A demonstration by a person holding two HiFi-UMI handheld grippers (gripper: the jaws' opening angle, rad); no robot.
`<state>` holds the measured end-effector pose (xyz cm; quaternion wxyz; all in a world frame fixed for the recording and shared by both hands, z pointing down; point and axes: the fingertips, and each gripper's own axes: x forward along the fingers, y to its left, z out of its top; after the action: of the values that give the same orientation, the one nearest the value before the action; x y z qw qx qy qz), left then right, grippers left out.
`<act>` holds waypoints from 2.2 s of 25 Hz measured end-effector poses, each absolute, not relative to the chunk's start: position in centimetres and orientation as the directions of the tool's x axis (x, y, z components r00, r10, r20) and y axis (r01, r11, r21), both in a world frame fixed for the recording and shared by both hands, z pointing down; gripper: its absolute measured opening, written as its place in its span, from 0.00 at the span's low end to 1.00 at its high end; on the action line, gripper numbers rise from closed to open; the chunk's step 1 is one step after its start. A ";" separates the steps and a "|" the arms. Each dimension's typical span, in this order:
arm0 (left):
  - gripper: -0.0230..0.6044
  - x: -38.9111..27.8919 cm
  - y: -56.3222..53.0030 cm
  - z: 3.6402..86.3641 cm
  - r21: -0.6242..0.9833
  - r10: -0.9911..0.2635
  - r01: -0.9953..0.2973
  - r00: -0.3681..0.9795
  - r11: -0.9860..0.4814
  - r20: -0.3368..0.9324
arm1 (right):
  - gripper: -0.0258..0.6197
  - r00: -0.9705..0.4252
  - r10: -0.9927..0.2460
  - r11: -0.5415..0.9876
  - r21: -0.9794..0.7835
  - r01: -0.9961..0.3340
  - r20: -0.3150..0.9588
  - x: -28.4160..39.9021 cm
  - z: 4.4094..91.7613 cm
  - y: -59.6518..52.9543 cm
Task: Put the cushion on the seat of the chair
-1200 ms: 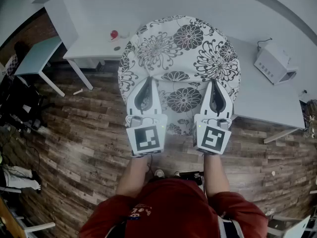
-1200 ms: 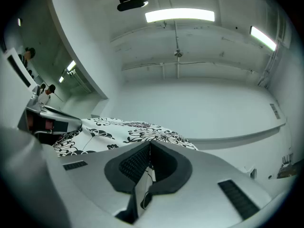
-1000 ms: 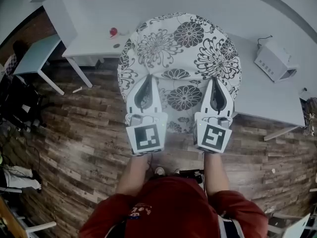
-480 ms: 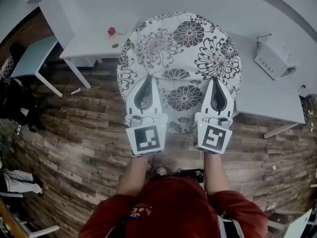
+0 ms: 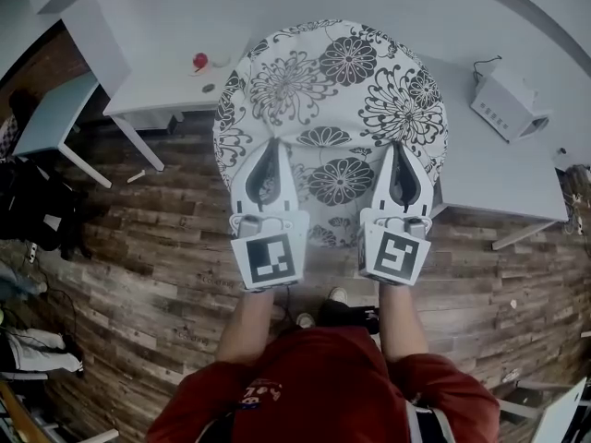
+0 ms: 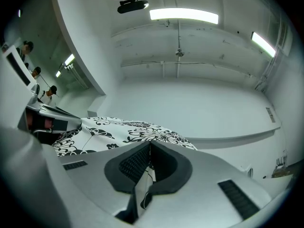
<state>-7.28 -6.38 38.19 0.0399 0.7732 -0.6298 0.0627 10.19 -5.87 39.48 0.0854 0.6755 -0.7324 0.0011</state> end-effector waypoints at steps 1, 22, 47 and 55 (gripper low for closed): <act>0.08 -7.3 -6.4 38.3 -0.020 -0.969 -0.978 0.201 -0.206 0.147 | 0.08 -0.070 -0.989 0.085 0.112 -0.990 0.129 10.2 39.6 -5.9; 0.08 -6.9 -6.1 39.0 -0.039 -0.982 -0.983 0.176 -0.179 0.063 | 0.08 -0.108 -0.994 0.108 0.095 -0.990 -0.001 10.1 39.8 -6.2; 0.08 -7.0 -5.9 38.6 -0.029 -0.980 -0.982 0.182 -0.185 0.074 | 0.08 -0.084 -0.996 0.088 0.127 -0.988 0.039 10.4 39.6 -5.8; 0.08 -7.0 -5.8 38.4 -0.030 -0.982 -0.984 0.174 -0.177 0.075 | 0.08 -0.098 -0.994 0.102 0.113 -0.988 0.045 10.2 39.7 -5.8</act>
<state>-7.02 -5.77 38.39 0.0125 0.7662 -0.6414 0.0384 10.24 -5.78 39.65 0.0547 0.6694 -0.7404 -0.0268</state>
